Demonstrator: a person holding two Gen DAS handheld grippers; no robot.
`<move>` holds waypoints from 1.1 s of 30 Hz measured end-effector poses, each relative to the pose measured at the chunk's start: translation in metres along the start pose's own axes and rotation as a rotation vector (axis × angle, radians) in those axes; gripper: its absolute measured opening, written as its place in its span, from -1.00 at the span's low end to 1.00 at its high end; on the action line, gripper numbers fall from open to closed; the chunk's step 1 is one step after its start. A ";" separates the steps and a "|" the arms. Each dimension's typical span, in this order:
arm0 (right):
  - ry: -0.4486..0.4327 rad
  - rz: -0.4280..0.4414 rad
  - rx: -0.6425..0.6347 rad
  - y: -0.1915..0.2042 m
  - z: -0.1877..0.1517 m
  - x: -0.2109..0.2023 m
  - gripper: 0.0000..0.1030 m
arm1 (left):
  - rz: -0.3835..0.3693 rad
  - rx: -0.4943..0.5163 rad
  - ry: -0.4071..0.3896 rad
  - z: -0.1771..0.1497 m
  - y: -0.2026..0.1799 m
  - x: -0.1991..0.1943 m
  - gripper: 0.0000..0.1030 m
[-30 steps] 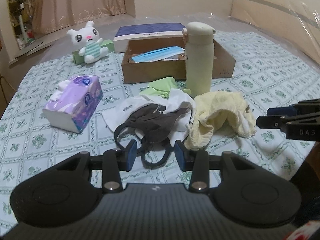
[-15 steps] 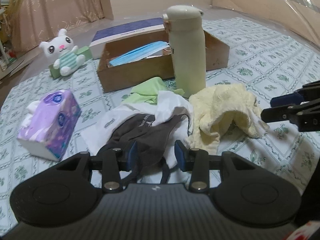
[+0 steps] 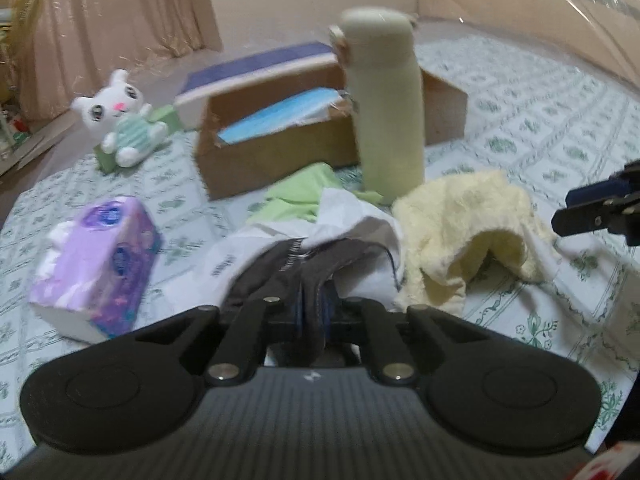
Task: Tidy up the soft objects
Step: 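Grasp the dark gray cloth with the left gripper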
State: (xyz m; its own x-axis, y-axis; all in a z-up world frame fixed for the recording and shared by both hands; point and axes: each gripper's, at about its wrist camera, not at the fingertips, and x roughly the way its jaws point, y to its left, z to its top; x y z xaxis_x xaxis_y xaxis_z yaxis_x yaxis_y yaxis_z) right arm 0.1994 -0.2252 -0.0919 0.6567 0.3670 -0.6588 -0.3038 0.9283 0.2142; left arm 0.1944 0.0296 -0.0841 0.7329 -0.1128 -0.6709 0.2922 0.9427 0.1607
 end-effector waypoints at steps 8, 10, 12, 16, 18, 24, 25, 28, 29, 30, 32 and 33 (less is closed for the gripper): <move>-0.018 0.009 0.003 0.001 0.001 -0.005 -0.23 | 0.104 -0.130 -0.073 -0.012 0.054 -0.071 -0.85; -0.019 0.011 0.007 0.002 0.001 -0.005 -0.23 | 0.128 -0.171 -0.098 -0.014 0.069 -0.091 -0.85; -0.019 0.013 0.009 0.002 0.000 -0.006 -0.23 | 0.144 -0.207 -0.119 -0.016 0.081 -0.109 -0.85; -0.026 0.015 0.014 0.003 0.001 -0.008 -0.23 | 0.159 -0.265 -0.169 -0.016 0.097 -0.140 -0.85; -0.031 0.017 0.019 0.004 0.001 -0.009 -0.23 | 0.180 -0.259 -0.159 -0.015 0.098 -0.148 -0.85; -0.036 0.023 0.012 0.008 0.002 -0.011 -0.23 | 0.176 -0.190 -0.016 -0.021 0.067 -0.111 -0.85; -0.033 0.024 0.010 0.009 0.002 -0.011 -0.23 | 0.137 -0.196 -0.001 -0.023 0.061 -0.101 -0.85; -0.029 0.021 0.007 0.008 0.002 -0.011 -0.23 | -0.018 -0.239 0.048 -0.030 0.038 -0.073 -0.84; -0.026 0.019 0.008 0.007 0.002 -0.010 -0.23 | -0.061 -0.252 0.062 -0.032 0.031 -0.063 -0.83; -0.026 0.017 0.010 0.007 0.002 -0.010 -0.23 | -0.090 -0.266 0.073 -0.034 0.025 -0.055 -0.83; -0.022 0.014 0.016 0.005 0.001 -0.010 -0.23 | -0.117 -0.292 0.099 -0.037 0.019 -0.039 -0.77; -0.021 0.014 0.016 0.004 0.001 -0.010 -0.23 | -0.110 -0.296 0.102 -0.038 0.017 -0.035 -0.76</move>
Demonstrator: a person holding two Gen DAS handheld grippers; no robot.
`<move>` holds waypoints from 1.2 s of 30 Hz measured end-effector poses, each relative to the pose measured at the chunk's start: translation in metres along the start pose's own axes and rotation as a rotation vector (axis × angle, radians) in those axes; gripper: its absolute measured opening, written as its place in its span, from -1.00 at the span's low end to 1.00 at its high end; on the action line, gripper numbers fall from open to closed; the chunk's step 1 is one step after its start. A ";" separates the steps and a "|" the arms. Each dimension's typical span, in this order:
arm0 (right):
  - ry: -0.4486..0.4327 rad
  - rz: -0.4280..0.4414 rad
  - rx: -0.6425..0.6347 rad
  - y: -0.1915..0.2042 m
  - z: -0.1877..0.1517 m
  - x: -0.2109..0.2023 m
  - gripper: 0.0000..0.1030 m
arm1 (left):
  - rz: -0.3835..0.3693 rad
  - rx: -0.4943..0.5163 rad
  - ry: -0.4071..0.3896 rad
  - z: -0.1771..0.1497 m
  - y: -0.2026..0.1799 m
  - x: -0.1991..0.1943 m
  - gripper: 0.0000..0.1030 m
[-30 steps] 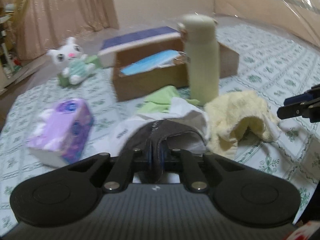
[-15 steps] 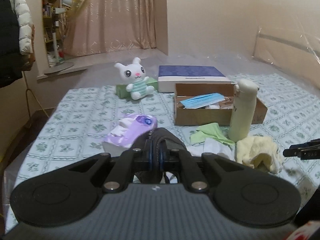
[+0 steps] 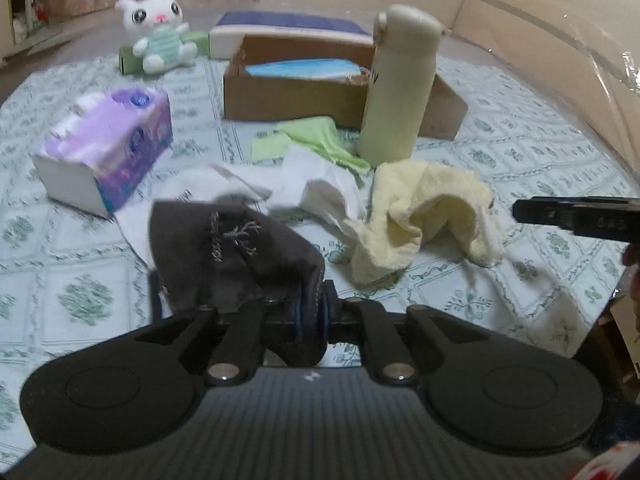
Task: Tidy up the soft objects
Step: 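Grasp the dark gray cloth with the left gripper, then lift the dark gray cloth with the left gripper while the right grasps the white cloth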
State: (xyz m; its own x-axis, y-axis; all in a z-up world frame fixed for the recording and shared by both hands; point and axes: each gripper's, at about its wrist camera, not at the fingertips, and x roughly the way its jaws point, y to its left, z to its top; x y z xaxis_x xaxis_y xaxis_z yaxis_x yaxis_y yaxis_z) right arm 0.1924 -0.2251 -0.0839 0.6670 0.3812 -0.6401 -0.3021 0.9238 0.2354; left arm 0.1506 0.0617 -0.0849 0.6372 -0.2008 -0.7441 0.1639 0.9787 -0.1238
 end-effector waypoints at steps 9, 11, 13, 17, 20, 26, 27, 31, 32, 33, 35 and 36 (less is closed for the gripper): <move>0.016 0.006 0.016 -0.004 -0.002 0.007 -0.23 | 0.063 0.004 -0.078 0.005 -0.004 -0.025 -0.15; 0.016 0.009 0.012 -0.004 -0.001 0.008 -0.23 | 0.087 -0.002 -0.104 0.008 -0.004 -0.030 0.07; 0.016 0.010 0.010 -0.003 -0.001 0.009 -0.23 | 0.125 -0.016 -0.121 0.010 0.000 -0.028 0.23; 0.018 0.006 0.014 -0.005 -0.002 0.010 -0.23 | 0.211 -0.047 -0.111 0.019 0.011 -0.013 0.24; 0.020 -0.001 0.022 -0.007 -0.002 0.012 -0.23 | 0.218 -0.089 -0.084 0.025 0.013 0.006 0.24; 0.030 -0.011 0.034 -0.014 0.001 0.015 -0.23 | 0.303 -0.111 -0.022 0.018 0.004 0.046 0.25; 0.032 -0.012 0.037 -0.016 0.001 0.016 -0.23 | 0.319 -0.104 -0.022 0.016 0.003 0.049 0.25; 0.045 -0.012 0.057 -0.021 0.003 0.021 -0.23 | 0.349 -0.091 -0.019 0.010 0.001 0.056 0.27; 0.049 -0.012 0.067 -0.023 0.003 0.022 -0.23 | 0.351 -0.099 -0.015 0.011 0.001 0.056 0.27; 0.050 -0.011 0.078 -0.025 0.004 0.023 -0.22 | 0.352 -0.120 -0.009 0.013 0.002 0.056 0.26; 0.053 -0.006 0.101 -0.028 0.004 0.026 -0.20 | 0.358 -0.166 -0.004 0.018 0.002 0.056 0.34; 0.055 -0.005 0.109 -0.030 0.005 0.027 -0.19 | 0.363 -0.182 -0.003 0.020 0.001 0.058 0.37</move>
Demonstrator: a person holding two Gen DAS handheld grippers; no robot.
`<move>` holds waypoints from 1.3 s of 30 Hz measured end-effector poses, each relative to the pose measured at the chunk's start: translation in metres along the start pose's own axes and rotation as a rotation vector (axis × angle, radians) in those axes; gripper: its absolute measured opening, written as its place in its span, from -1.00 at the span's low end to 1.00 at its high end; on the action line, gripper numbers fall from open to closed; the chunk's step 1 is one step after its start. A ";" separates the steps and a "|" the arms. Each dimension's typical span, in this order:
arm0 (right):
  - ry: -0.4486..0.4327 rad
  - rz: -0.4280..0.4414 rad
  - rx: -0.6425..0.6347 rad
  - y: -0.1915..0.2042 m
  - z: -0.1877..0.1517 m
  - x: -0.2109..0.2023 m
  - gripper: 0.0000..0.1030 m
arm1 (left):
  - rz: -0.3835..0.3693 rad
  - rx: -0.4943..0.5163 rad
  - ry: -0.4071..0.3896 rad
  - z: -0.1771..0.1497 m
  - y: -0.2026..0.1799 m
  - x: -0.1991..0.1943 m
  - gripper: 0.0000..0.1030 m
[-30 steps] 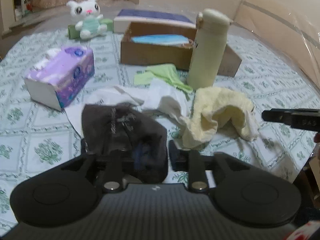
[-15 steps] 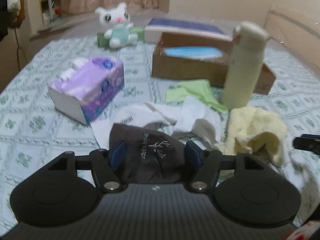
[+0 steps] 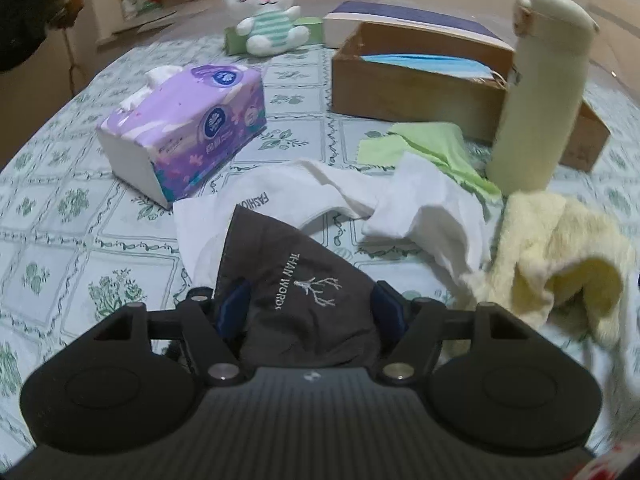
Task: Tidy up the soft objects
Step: 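Lift the dark gray cloth with the left gripper while the right grasps the white cloth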
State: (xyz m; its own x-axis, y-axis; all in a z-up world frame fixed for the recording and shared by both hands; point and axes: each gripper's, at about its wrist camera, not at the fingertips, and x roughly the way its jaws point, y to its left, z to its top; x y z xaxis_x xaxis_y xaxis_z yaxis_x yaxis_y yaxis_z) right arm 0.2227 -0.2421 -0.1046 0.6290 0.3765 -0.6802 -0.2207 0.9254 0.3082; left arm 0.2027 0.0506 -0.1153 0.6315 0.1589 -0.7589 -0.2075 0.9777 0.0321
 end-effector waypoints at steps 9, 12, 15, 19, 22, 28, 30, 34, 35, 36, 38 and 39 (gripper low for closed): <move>0.002 -0.005 -0.005 0.001 0.001 0.004 0.32 | 0.044 0.010 -0.011 -0.006 -0.013 0.010 0.58; 0.005 -0.006 -0.008 0.000 0.001 0.006 0.32 | 0.039 0.043 -0.043 -0.013 -0.006 0.004 0.06; 0.002 0.001 -0.013 0.001 0.002 0.007 0.32 | 0.047 0.069 -0.067 -0.018 0.010 -0.005 -0.62; -0.034 0.018 -0.035 0.009 0.006 0.001 0.33 | -0.036 0.028 -0.051 -0.018 0.040 -0.022 -0.72; -0.087 0.064 -0.085 0.025 0.015 -0.004 0.32 | -0.031 0.026 -0.092 -0.017 0.056 -0.043 -0.73; -0.109 0.187 -0.186 0.080 0.034 0.019 0.32 | 0.017 -0.027 -0.158 -0.005 0.096 -0.074 -0.73; -0.059 0.209 -0.203 0.100 0.036 0.040 0.32 | 0.046 -0.045 -0.174 -0.001 0.111 -0.077 -0.73; 0.032 0.203 -0.191 0.122 0.039 0.085 0.32 | 0.077 -0.087 -0.183 0.002 0.136 -0.080 -0.73; 0.055 0.181 -0.192 0.125 0.038 0.095 0.32 | 0.075 -0.100 -0.181 0.003 0.142 -0.079 -0.73; 0.083 0.151 -0.187 0.128 0.038 0.105 0.32 | 0.073 -0.111 -0.178 0.002 0.147 -0.080 -0.73; 0.116 0.116 -0.171 0.131 0.036 0.120 0.32 | 0.066 -0.127 -0.175 0.001 0.156 -0.079 -0.73; 0.131 0.097 -0.162 0.131 0.034 0.125 0.31 | 0.062 -0.134 -0.173 0.000 0.159 -0.078 -0.73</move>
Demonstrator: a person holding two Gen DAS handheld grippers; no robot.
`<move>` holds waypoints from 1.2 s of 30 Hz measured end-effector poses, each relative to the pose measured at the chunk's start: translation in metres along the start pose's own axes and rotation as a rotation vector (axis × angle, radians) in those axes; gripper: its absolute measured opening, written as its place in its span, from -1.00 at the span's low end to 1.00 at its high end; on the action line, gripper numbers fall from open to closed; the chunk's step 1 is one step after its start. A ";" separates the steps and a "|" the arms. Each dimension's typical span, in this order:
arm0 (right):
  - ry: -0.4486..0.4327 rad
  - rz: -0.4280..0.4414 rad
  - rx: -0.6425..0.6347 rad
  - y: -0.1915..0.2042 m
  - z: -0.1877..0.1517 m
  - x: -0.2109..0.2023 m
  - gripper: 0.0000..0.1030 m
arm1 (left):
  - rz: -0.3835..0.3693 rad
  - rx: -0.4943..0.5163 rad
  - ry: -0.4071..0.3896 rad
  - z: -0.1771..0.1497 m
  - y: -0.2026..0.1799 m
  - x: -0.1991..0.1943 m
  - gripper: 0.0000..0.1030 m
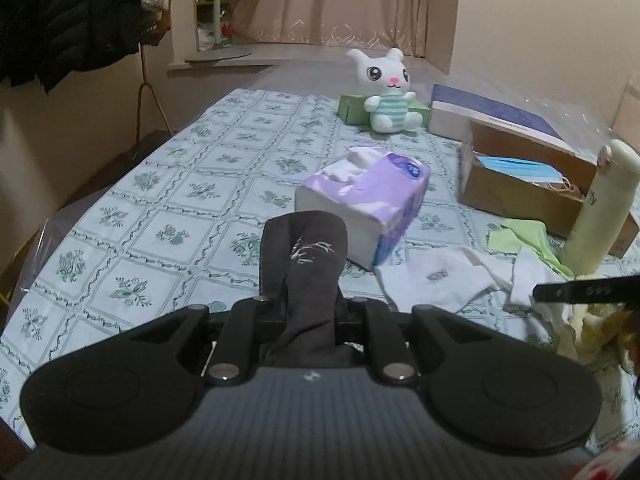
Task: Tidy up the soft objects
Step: 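Lift the dark gray cloth with the left gripper while the right grasps the white cloth, then carry the dark cloth with the left gripper and white cloth with the right toward the box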
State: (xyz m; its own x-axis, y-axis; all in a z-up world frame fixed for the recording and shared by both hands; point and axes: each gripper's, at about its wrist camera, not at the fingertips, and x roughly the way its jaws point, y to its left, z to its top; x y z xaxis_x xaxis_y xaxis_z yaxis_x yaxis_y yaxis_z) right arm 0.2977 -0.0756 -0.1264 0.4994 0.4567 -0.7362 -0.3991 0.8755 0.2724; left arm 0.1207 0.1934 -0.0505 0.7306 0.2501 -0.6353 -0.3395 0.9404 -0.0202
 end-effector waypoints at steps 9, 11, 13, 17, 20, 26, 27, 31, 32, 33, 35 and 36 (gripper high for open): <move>-0.100 0.095 -0.059 0.025 0.003 0.002 -0.69 | -0.056 -0.043 0.031 -0.002 0.010 0.014 -0.73; -0.136 0.133 -0.120 0.043 0.006 0.000 -0.69 | -0.068 -0.042 0.040 0.000 0.009 0.018 -0.73; -0.163 0.172 -0.186 0.064 0.007 0.003 -0.69 | -0.082 -0.047 0.047 0.001 0.009 0.022 -0.73; -0.151 0.201 -0.311 0.103 0.005 0.024 -0.68 | -0.122 -0.083 0.073 0.002 0.016 0.031 -0.73; -0.104 0.177 -0.367 0.121 -0.004 0.046 -0.67 | -0.135 -0.098 0.091 0.002 0.021 0.038 -0.72; -0.046 0.167 -0.417 0.133 -0.013 0.057 0.29 | -0.163 -0.107 0.111 0.002 0.028 0.046 -0.72; -0.045 0.183 -0.430 0.134 -0.015 0.055 0.40 | -0.168 -0.109 0.115 0.001 0.028 0.047 -0.72; -0.030 0.197 -0.542 0.150 -0.025 0.057 0.66 | -0.172 -0.108 0.120 0.000 0.027 0.051 -0.72; -0.033 0.170 -0.573 0.154 -0.028 0.061 0.66 | -0.173 -0.106 0.121 0.000 0.027 0.051 -0.72; -0.034 0.154 -0.586 0.156 -0.029 0.065 0.66 | -0.173 -0.105 0.121 0.000 0.027 0.052 -0.72; -0.032 0.163 -0.531 0.152 -0.026 0.069 0.63 | -0.174 -0.103 0.124 0.000 0.028 0.053 -0.72; -0.027 0.163 -0.492 0.148 -0.023 0.071 0.58 | -0.174 -0.102 0.127 0.000 0.028 0.054 -0.72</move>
State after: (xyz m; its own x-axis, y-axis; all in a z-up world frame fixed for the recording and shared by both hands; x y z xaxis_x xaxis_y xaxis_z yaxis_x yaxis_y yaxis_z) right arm 0.2561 0.0830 -0.1523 0.4183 0.5904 -0.6903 -0.7842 0.6182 0.0536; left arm 0.1501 0.2335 -0.0852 0.7052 0.0491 -0.7073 -0.2777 0.9370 -0.2119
